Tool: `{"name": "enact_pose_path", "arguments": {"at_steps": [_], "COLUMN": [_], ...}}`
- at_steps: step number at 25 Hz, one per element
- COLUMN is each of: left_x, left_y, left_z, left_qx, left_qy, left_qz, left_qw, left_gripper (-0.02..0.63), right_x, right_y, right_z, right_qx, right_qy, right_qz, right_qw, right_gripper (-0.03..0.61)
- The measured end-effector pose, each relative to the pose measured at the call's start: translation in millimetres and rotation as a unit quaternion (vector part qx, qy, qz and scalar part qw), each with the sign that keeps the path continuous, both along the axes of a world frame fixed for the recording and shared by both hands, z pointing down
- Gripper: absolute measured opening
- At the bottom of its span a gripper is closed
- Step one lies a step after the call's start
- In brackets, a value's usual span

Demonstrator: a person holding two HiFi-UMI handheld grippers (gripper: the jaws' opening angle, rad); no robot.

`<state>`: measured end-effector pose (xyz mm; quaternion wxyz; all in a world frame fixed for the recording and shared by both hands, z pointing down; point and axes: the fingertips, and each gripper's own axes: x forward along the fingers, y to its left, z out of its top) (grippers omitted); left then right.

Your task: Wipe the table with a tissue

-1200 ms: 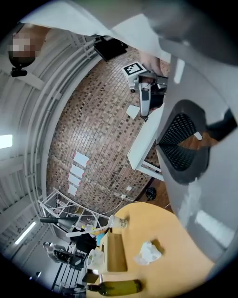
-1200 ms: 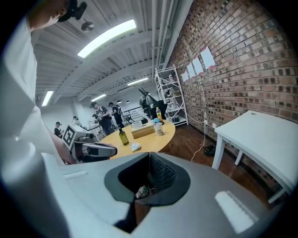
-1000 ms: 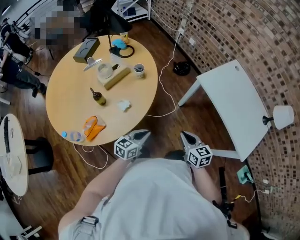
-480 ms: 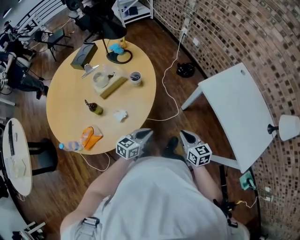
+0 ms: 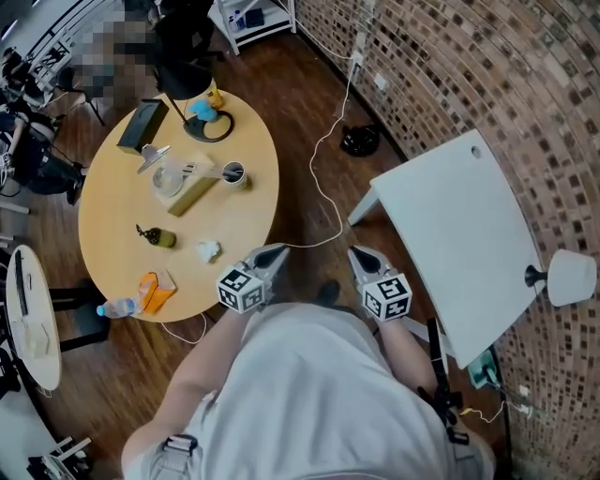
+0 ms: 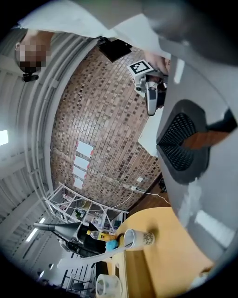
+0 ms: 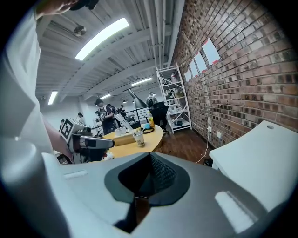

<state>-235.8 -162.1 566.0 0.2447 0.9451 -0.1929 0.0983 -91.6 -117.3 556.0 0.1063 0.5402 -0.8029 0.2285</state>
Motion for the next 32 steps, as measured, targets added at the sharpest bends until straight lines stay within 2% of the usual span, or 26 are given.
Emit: {"name": "enact_pose_path", "arguments": {"at_steps": [7,10,13,16,20,25,27,30,32], "left_x": [16.5,19.3,6.9,-29.8,-105.3,-189.5,-214.5,-242.1,-253.9], "left_y": [-31.0,-43.9,-61.5,-86.3,-125.8,-176.3,-192.5,-219.9,-238.6], "left_z": [-3.7,-4.4,-8.1,-11.6,-19.6,-40.9,-49.7,-61.7,-69.9], "left_qx": [-0.002,-0.003,-0.004,-0.009,-0.007,-0.008,-0.002,-0.004,-0.002], "left_qy": [0.005,-0.009,-0.023,-0.011,0.021,0.09,0.11,0.146,0.164], "left_qz": [-0.057,-0.074,-0.101,-0.174,-0.291,-0.425,-0.457,-0.495,-0.511], "left_qw": [0.9983,0.9972,0.9946,0.9847,0.9564,0.9008,0.8827,0.8567,0.8435], "left_gripper": [0.005,0.005,0.005,0.005,0.006,0.064,0.093,0.179,0.259], "right_x": [31.9,42.2,34.8,17.2,0.7,-0.5,-6.3,-14.1,-16.0], "right_y": [-24.4,-34.8,-44.0,-61.6,-86.5,-118.4,-125.4,-131.8,-133.2], "right_z": [1.2,-4.4,-10.2,-15.4,-23.5,-28.8,-32.1,-34.8,-33.7], "right_qx": [0.003,0.008,0.016,0.019,0.027,0.028,0.03,0.031,0.024], "right_qy": [-0.014,-0.023,-0.03,-0.03,-0.03,-0.016,-0.013,-0.017,-0.022], "right_qz": [-0.03,-0.042,-0.07,-0.111,-0.124,-0.133,-0.137,-0.133,-0.125], "right_qw": [0.999,0.999,0.997,0.993,0.991,0.991,0.99,0.991,0.992], "right_gripper": [0.008,0.008,0.009,0.009,0.009,0.008,0.008,0.009,0.009]}}
